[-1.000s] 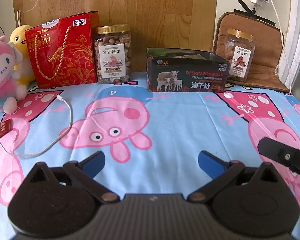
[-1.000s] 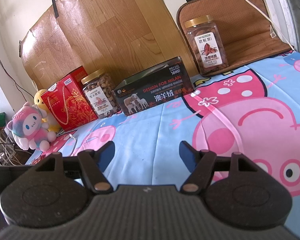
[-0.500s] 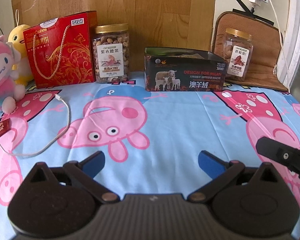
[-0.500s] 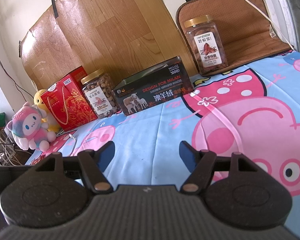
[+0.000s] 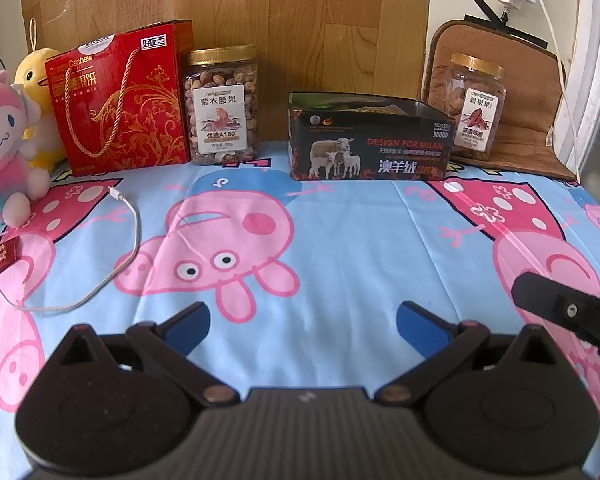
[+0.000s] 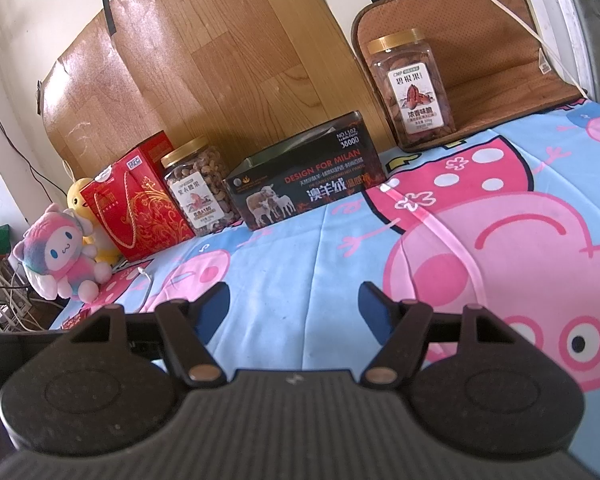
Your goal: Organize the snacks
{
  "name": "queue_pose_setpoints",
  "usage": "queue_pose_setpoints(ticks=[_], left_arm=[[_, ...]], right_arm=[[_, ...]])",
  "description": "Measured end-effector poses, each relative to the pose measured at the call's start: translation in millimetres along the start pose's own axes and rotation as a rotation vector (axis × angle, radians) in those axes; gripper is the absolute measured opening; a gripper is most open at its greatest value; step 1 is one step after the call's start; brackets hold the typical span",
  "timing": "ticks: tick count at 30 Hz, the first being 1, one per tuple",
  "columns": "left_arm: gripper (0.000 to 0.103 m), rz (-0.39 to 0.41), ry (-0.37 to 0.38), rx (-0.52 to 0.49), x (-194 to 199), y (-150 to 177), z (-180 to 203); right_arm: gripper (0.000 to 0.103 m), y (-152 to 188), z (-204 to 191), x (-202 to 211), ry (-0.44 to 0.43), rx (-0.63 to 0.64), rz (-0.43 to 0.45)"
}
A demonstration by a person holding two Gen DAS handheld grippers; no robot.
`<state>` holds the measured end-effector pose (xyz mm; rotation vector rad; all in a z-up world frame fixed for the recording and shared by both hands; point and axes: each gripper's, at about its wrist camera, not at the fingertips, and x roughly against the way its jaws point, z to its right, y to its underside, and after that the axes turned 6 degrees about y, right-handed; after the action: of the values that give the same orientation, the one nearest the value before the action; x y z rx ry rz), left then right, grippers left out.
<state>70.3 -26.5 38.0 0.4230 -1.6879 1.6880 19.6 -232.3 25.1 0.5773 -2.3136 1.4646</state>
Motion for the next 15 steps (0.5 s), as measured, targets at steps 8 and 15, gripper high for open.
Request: queue_pose_setpoints(ticks=[8,15], left_arm=[[0.103,0.001,-0.002,0.000,-0.2,0.0,0.4],[0.103,-0.009,0.002,0.007,-2.3,0.1,0.4]], right_arm=[[0.073,0.4,0.5,-0.4,-0.001,0.000,0.001],[0.073,0.3,0.7,-0.6,0.000,-0.001,0.001]])
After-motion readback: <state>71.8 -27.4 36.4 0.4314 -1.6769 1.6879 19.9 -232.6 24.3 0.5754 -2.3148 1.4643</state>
